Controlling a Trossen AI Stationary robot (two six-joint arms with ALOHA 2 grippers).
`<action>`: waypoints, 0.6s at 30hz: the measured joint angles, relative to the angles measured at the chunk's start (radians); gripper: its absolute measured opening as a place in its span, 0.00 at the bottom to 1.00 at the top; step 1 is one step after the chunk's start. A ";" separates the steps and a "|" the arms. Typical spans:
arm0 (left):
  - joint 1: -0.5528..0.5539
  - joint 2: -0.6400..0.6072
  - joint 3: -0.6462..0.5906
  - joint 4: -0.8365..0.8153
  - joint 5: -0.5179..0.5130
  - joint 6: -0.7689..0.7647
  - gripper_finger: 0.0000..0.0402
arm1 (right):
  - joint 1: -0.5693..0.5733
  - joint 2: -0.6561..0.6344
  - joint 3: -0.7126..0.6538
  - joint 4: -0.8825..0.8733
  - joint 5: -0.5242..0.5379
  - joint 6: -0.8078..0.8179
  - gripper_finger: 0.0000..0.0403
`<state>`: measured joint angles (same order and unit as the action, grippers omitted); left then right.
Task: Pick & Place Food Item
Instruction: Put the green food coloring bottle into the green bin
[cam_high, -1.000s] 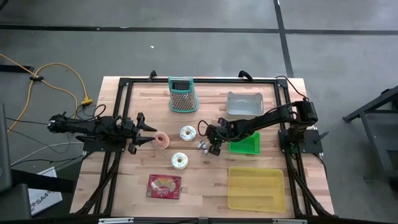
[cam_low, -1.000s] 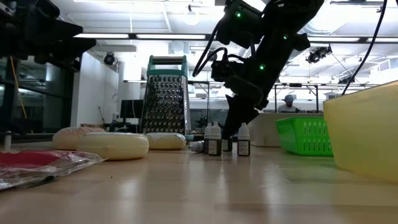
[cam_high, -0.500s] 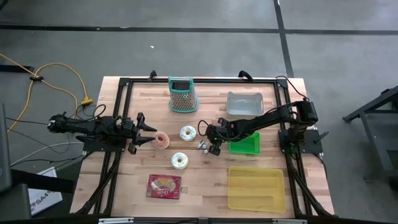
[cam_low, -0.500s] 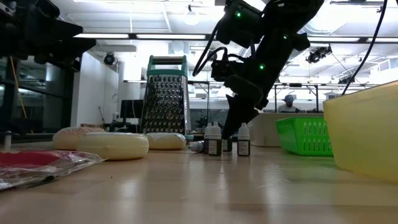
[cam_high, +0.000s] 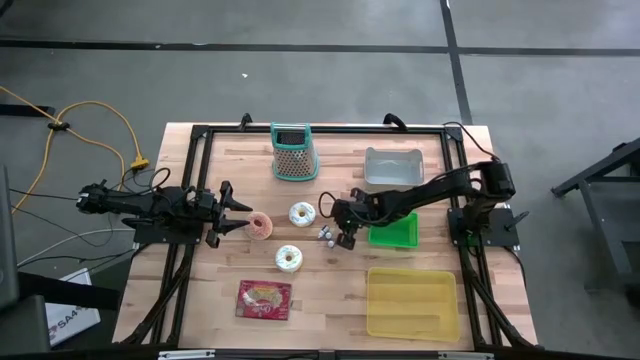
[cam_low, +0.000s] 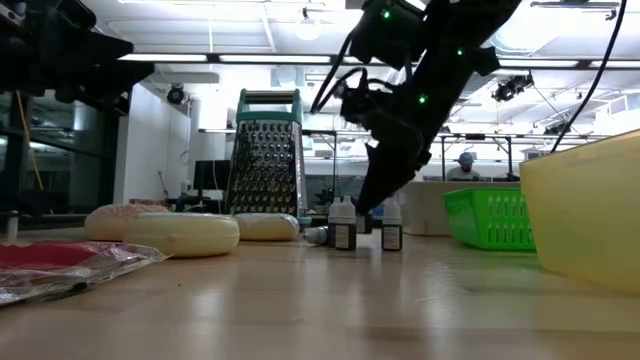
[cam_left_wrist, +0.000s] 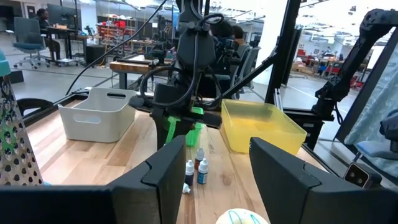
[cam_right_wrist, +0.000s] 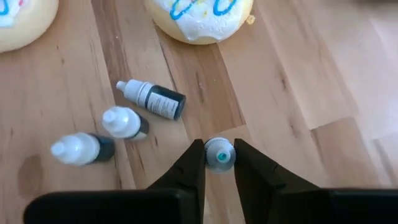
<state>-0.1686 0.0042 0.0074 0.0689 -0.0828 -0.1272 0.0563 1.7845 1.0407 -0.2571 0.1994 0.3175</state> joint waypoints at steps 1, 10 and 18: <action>0.000 0.000 0.000 0.000 0.000 0.000 0.42 | 0.000 -0.011 0.000 0.000 0.001 -0.003 0.14; 0.000 0.000 0.000 0.000 0.000 0.000 0.42 | -0.015 -0.156 0.001 -0.100 0.003 -0.009 0.14; 0.000 0.000 0.000 0.000 0.000 0.000 0.42 | -0.026 -0.281 0.000 -0.200 0.014 -0.010 0.14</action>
<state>-0.1685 0.0040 0.0074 0.0689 -0.0826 -0.1272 0.0305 1.5035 1.0411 -0.4569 0.2136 0.3073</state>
